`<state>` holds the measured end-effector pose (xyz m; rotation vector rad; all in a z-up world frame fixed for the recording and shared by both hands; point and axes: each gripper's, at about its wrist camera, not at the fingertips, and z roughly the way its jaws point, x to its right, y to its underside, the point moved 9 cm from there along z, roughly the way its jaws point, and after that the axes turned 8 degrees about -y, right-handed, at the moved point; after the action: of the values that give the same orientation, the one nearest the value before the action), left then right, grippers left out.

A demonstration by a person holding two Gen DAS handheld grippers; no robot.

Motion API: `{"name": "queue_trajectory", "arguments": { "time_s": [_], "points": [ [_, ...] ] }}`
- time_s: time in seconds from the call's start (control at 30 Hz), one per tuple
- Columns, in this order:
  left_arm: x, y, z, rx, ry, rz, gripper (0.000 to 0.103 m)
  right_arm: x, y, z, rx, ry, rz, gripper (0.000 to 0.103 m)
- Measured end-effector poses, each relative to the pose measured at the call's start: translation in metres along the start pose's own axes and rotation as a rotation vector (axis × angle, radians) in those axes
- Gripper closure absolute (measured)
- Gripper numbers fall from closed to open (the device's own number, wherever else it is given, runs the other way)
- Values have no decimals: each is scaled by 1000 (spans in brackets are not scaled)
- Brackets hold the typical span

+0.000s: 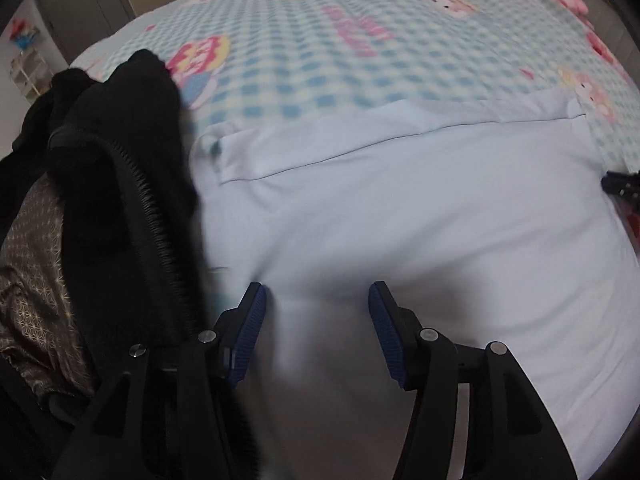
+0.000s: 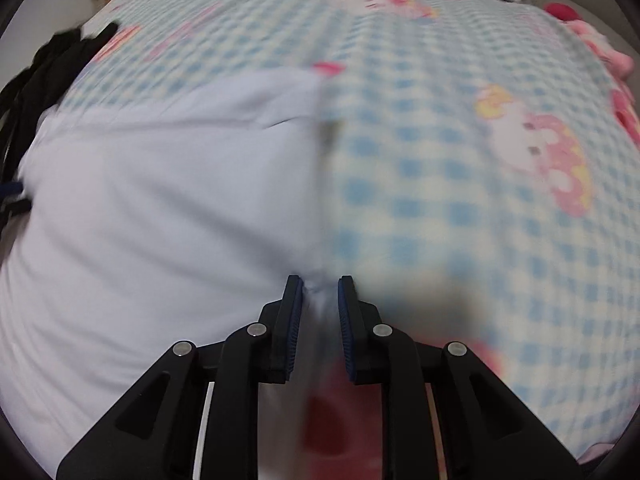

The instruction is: Fold clothes

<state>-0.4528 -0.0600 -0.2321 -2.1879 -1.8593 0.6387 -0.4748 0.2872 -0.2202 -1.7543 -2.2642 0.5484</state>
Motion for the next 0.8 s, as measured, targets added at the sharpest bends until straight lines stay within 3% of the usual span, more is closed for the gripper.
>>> {"name": "queue_trajectory", "arguments": {
  "time_s": [0.03,0.17,0.23,0.27,0.37,0.43,0.6,0.67,0.73,0.8],
  "points": [
    [-4,-2,-5,15,20,-12,52,4,-3,-5,18,-4,6,76],
    [-16,-22,-34,151,42,-46,47,3,-21,-30,135,7,-7,70],
    [-19,-29,-31,134,108,-99,45,-3,-26,-28,130,-46,16,70],
    [-19,-26,-20,102,87,-93,45,-6,-27,-25,111,-73,26,70],
    [-21,-19,10,7,23,-75,44,-6,-23,2,20,-21,-31,70],
    [-26,-16,17,-4,17,-61,44,-5,-20,19,-40,13,-68,69],
    [-36,-26,4,61,-4,-104,45,13,-33,3,37,27,-25,60],
    [-37,-31,4,80,-29,-104,45,20,-41,-5,89,102,-23,60],
    [-37,-32,13,35,-42,-113,45,29,-37,7,5,178,-25,59],
    [-31,-33,-2,23,-40,-127,48,30,-36,-5,15,184,-17,60]
  ]
}}
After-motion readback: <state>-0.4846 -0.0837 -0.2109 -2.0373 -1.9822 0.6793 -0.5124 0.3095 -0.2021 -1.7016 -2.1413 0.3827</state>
